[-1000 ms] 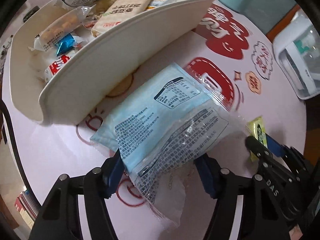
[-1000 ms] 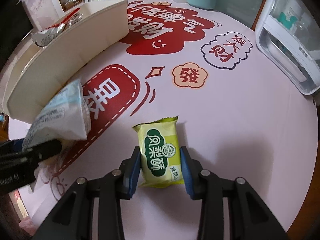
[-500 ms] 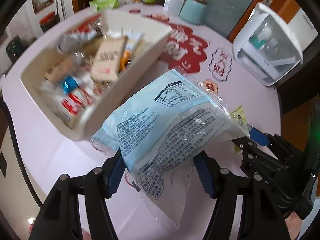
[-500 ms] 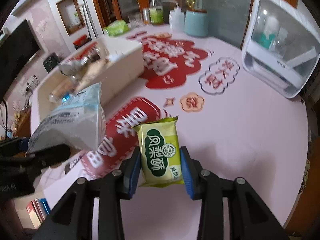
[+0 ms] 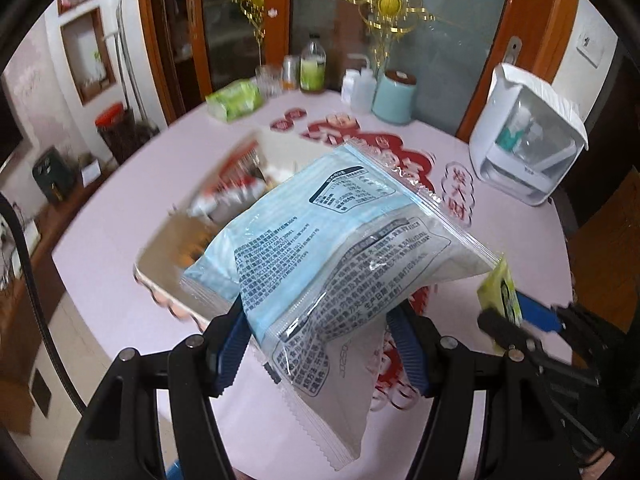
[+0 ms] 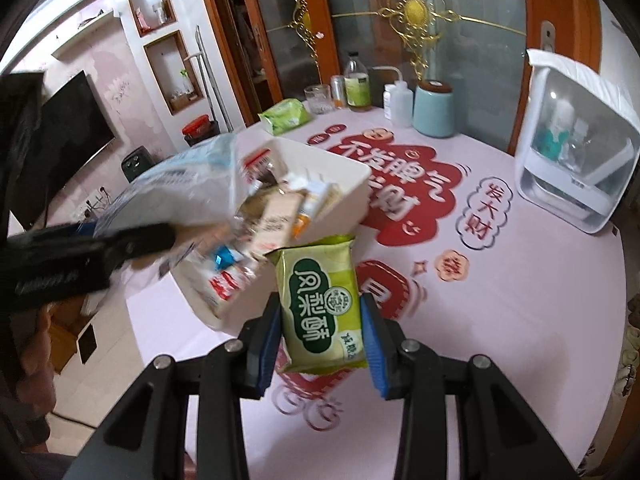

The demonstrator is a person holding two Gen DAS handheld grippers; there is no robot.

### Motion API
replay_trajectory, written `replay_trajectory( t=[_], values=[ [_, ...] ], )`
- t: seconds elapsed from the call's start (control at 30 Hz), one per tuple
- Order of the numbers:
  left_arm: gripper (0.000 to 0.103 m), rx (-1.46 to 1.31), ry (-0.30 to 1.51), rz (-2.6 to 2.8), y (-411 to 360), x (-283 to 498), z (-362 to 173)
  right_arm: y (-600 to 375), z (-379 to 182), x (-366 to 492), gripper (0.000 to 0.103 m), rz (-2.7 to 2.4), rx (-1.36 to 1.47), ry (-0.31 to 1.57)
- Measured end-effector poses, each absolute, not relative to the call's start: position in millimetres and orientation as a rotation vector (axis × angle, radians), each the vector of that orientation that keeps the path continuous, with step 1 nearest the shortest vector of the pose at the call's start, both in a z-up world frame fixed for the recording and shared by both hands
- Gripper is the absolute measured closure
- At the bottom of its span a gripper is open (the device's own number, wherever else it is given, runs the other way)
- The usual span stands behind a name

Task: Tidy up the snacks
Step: 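Lower both packs into the white tray and open both tools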

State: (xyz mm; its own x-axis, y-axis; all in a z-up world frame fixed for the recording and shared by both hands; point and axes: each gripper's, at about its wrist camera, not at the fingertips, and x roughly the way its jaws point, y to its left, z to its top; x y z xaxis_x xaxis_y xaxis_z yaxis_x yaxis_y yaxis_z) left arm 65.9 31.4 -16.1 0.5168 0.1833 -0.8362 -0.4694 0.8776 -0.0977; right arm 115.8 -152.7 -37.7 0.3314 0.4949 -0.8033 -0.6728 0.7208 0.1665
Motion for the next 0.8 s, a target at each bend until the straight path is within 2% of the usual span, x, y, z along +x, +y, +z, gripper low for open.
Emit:
replay_trajectory(
  t=[0.3, 0.47, 0.5, 0.53, 0.6, 0.67, 0.7, 0.77, 0.8],
  values=[
    [0.038, -0.221, 0.900, 0.262, 123.7, 87.8, -1.1, -67.8, -35.2, 107.8, 0.065, 0.623, -0.083, 1.016],
    [0.045, -0.155, 0.889, 0.178, 171.6, 109.1, -6.0, -23.4, -53.3, 112.1, 0.065, 0.514, 0.006, 1.076],
    [0.048, -0.143, 0.902, 0.156, 178.8, 115.2, -10.8, -12.7, -59.8, 113.7, 0.065, 0.493, 0.009, 1.094],
    [0.059, -0.120, 0.916, 0.131, 184.2, 122.9, -17.9, -5.2, -64.9, 114.8, 0.065, 0.481, 0.008, 1.110],
    [0.075, -0.109, 0.946, 0.110, 192.0, 133.1, -28.3, 12.2, -77.1, 118.5, 0.065, 0.448, 0.017, 1.150],
    [0.075, -0.150, 0.966, 0.055, 202.5, 143.2, -37.0, 25.0, -84.5, 119.2, 0.064, 0.432, 0.012, 1.173],
    [0.073, -0.166, 0.969, 0.049, 206.9, 145.8, -39.2, 32.6, -89.0, 119.8, 0.064, 0.413, -0.006, 1.187],
    [0.050, -0.195, 0.978, 0.035, 214.9, 152.5, -44.2, 41.6, -98.0, 120.4, 0.064, 0.378, -0.028, 1.216],
    [0.022, -0.206, 0.979, 0.027, 219.5, 154.4, -45.7, 44.9, -102.5, 120.4, 0.064, 0.364, -0.036, 1.231]
  ],
)
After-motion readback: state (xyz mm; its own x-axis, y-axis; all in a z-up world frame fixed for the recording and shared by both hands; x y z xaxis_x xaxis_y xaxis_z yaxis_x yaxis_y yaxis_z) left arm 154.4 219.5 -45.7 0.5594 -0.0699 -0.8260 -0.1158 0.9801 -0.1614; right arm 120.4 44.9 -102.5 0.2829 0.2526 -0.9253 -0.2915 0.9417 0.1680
